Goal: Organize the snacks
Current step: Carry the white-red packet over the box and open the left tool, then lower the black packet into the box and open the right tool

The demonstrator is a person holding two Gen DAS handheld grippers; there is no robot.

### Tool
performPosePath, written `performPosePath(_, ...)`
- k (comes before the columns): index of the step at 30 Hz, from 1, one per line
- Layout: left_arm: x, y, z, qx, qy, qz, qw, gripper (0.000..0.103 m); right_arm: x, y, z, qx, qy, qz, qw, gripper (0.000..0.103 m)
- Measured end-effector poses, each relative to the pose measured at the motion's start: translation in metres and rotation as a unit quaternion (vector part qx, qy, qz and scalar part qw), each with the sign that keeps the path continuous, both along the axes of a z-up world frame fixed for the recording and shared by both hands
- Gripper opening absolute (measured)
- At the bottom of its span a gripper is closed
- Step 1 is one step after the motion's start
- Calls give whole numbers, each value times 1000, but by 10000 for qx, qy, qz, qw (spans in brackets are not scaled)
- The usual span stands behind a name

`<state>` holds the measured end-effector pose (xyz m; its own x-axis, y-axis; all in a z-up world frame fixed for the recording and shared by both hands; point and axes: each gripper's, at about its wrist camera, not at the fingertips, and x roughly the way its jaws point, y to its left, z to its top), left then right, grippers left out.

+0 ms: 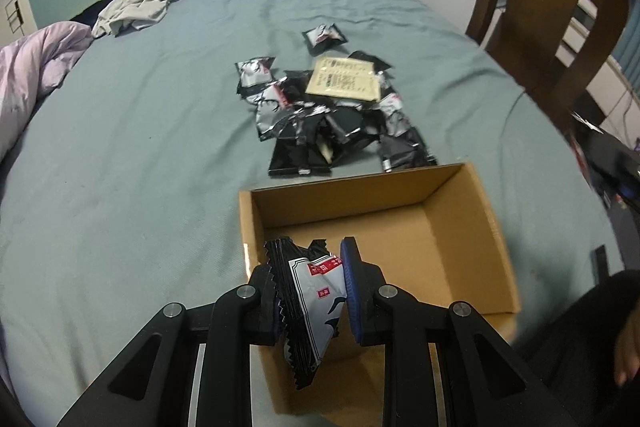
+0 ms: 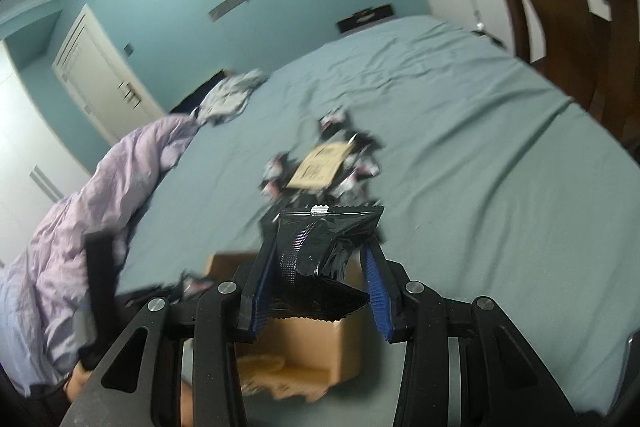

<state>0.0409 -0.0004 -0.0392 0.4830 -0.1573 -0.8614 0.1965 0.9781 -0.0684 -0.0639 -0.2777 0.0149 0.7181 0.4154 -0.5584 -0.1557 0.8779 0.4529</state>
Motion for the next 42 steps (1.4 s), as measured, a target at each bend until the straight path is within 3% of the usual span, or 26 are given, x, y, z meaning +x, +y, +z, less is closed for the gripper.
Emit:
performPosePath(10, 13, -5, -10, 487, -415, -48, 9979, 24, 19, 19, -3, -651, 131, 322, 9973, 40)
performPosePath(15, 20, -14, -13, 892, -643, -130, 9938, 25, 29, 33, 1, -716, 131, 304, 9969, 40)
performPosePath(20, 23, -15, -13, 941, -693, -173, 9930, 27, 31, 38, -3, -784, 197, 293, 9963, 40)
performPosePath(25, 15, -19, -3, 750, -678, -418, 9940, 66, 35, 37, -5, -764, 304, 211, 9964, 40)
performPosePath(28, 4, -14, 18, 928, -935, -325, 9908, 87, 34, 35, -4, -742, 340, 161, 9965, 40)
performPosePath(35, -10, 47, 50, 894, -792, 330, 9923, 94, 36, 54, -2, -1197, 453, 239, 9915, 40)
performPosePath(42, -12, 89, 64, 597, -828, 785, 9917, 94, 69, 102, -10, -1076, 996, 598, 9874, 40)
